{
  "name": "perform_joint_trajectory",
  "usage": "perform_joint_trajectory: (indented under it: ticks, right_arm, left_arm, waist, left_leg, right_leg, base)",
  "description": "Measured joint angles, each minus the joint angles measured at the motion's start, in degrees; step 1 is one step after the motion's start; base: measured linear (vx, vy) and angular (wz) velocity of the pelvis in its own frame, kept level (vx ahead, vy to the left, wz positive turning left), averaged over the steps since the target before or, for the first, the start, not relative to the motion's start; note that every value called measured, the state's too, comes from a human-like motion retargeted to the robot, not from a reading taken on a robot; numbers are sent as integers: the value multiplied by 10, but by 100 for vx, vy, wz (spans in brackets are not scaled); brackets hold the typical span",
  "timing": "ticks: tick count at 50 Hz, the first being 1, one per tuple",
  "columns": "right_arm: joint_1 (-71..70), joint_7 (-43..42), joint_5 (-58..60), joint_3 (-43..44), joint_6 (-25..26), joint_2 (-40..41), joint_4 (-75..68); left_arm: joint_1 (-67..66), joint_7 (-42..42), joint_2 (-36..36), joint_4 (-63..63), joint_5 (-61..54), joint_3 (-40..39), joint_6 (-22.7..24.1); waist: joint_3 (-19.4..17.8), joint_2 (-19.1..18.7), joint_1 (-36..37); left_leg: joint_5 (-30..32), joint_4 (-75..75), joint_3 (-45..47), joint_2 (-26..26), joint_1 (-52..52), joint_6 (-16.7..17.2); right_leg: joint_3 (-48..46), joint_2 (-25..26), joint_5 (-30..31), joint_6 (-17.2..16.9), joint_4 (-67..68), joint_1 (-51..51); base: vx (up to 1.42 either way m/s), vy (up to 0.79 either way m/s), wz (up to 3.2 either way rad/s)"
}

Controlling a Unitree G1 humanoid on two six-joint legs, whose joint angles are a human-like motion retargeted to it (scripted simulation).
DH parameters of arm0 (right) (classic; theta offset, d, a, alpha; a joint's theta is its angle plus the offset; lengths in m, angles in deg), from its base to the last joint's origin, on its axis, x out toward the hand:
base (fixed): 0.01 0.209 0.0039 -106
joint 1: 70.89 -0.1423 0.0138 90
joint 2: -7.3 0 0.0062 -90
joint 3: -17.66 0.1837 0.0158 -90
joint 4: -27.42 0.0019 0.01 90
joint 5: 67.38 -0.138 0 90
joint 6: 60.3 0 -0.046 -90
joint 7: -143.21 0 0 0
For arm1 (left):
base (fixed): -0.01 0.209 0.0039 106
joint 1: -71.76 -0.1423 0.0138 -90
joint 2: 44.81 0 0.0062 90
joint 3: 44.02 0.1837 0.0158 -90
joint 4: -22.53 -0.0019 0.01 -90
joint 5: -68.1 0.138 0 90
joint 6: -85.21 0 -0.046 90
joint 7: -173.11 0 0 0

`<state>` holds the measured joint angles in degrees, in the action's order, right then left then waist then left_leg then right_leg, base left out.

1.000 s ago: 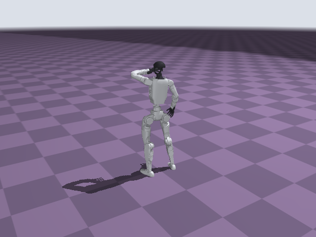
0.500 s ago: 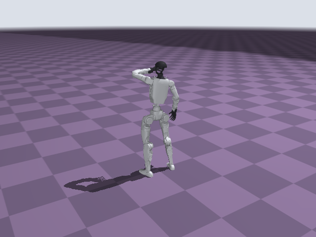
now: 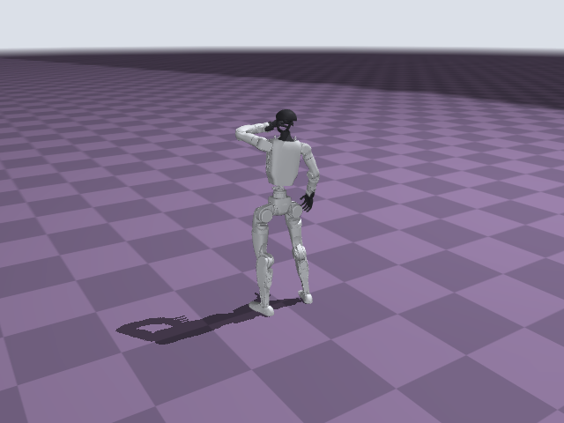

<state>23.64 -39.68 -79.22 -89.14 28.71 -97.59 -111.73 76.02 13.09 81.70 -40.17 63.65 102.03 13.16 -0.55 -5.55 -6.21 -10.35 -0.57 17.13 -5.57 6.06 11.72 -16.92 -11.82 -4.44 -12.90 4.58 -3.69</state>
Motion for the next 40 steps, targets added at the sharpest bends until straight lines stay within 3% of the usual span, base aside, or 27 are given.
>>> perform_joint_trajectory:
  ticks: [8,20,32,40]
  right_arm:
    - [-8,6,-9,-41,5,11,-35]
    - [9,8,13,0,4,17,-6]
    - [11,8,-13,-42,7,21,-53]
    - [3,5,4,-20,3,17,-26]
  left_arm:
    - [79,12,-95,-51,15,43,-10]
    - [-59,-6,35,20,-24,-32,9]
    - [85,10,-83,-63,10,54,-11]
    - [9,2,11,-4,-16,21,6]
  waist:
    - [-1,11,-1]
    - [-1,7,2]
    - [4,18,4]
    - [4,18,9]
  left_leg:
    - [0,0,-9,5,-1,-1]
    - [-4,1,15,4,5,-2]
    - [-4,0,3,6,5,-4]
    - [-5,1,22,5,9,-5]
  right_leg:
    - [-8,-5,0,2,-2,-5]
    - [17,-3,5,-2,0,6]
    - [4,-6,3,-2,-1,-3]
    - [24,-3,6,-3,0,7]
  base:
    - [0,0,2]
    - [0,0,-15]
    - [0,0,0]
    - [-1,0,-17]
